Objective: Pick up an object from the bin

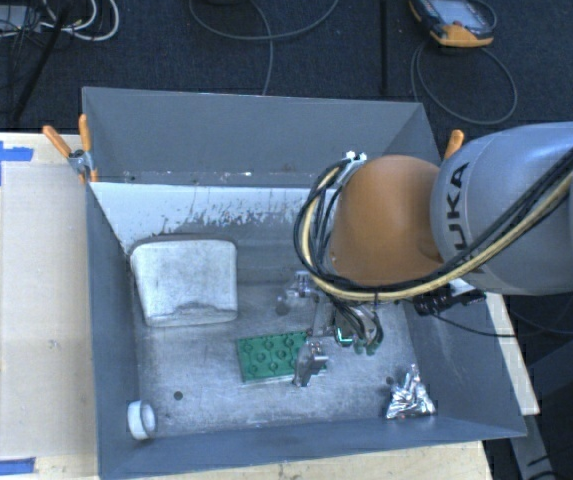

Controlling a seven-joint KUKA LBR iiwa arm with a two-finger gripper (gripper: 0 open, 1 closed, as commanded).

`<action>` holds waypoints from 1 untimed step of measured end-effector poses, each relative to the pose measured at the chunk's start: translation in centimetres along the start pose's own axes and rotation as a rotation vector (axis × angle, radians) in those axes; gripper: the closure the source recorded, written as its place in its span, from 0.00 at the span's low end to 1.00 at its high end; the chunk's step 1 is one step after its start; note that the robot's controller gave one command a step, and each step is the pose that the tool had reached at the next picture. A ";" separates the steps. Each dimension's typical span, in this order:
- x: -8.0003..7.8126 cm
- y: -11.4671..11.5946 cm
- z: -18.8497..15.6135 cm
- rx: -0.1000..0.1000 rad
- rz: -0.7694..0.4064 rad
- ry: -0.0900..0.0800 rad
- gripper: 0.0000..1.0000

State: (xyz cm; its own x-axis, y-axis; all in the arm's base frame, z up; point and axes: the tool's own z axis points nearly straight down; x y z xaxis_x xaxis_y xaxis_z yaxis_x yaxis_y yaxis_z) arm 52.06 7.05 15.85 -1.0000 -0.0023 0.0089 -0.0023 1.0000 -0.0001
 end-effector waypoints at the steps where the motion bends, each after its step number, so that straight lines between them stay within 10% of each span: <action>1: -0.2 -0.1 -0.3 -0.001 0.005 -0.006 1.00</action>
Offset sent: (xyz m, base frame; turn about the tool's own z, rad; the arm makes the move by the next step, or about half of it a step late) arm 0.0000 0.0000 0.0000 0.0000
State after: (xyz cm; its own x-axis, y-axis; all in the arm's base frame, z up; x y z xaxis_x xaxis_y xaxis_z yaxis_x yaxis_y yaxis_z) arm 52.23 6.99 16.14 -1.0000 0.0025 0.0026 0.0026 1.0000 0.0006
